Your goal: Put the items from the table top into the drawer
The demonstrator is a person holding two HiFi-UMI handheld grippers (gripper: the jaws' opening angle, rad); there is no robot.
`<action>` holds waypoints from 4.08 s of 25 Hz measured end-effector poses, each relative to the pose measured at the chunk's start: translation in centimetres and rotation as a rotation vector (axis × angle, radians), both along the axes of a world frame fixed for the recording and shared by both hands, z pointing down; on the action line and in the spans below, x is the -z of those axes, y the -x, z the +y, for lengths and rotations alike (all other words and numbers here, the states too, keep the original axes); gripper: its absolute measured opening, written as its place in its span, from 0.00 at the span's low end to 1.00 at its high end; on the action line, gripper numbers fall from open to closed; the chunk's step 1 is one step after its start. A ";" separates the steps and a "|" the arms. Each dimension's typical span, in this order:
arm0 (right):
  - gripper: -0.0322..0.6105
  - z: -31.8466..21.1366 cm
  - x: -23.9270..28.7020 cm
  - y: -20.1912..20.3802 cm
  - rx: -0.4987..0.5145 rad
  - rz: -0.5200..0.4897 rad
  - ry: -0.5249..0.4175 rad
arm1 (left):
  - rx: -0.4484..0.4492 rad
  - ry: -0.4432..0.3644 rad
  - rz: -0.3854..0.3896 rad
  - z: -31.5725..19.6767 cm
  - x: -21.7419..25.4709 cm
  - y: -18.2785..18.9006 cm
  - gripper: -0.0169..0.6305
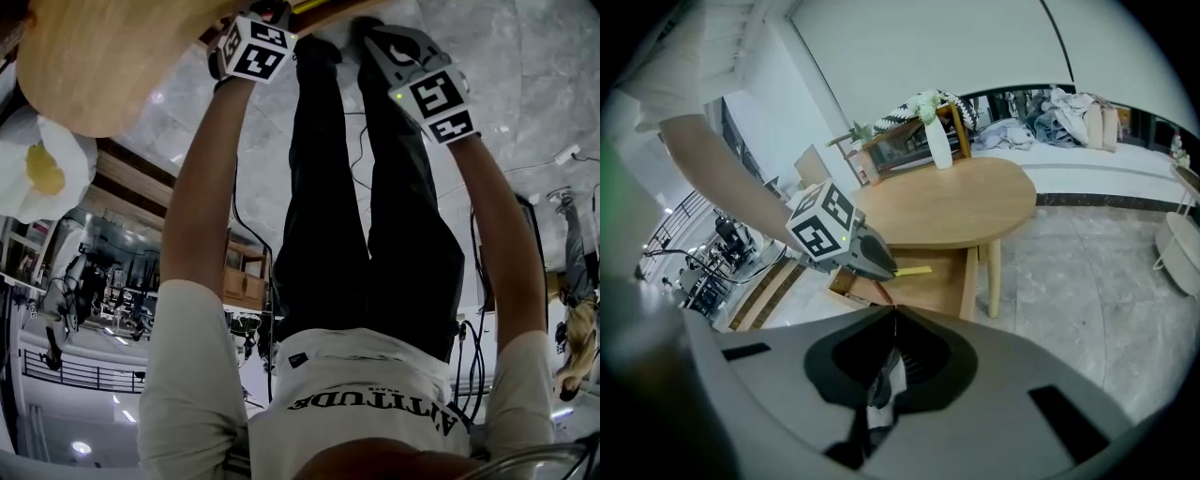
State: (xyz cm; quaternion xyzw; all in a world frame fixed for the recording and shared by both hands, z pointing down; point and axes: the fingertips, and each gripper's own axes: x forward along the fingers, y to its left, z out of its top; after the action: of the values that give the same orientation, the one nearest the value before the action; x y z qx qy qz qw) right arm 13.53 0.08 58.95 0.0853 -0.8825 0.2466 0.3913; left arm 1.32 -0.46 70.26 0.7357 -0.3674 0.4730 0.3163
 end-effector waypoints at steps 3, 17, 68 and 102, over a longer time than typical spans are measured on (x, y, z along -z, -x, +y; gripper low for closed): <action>0.08 0.2 -0.6 -0.3 0.005 0.005 0.008 | 0.027 0.001 -0.012 -0.2 -1.0 -0.3 0.15; 0.08 -1.3 0.4 0.4 0.008 0.007 -0.012 | 0.087 -0.052 0.012 -0.4 0.8 0.3 0.17; 0.08 2.6 41.7 -3.5 0.136 -0.100 -0.354 | 0.611 -0.557 0.033 20.2 56.4 2.4 0.06; 0.08 21.2 56.9 -12.7 -0.222 -0.198 -0.636 | 0.505 -0.906 0.075 36.4 68.6 4.8 0.06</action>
State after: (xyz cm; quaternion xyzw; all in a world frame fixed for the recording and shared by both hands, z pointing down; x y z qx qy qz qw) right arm 26.22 21.30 2.01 0.2743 -0.9341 0.0073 0.2285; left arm -3.47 35.91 1.61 0.7037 -0.6897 0.1490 0.0832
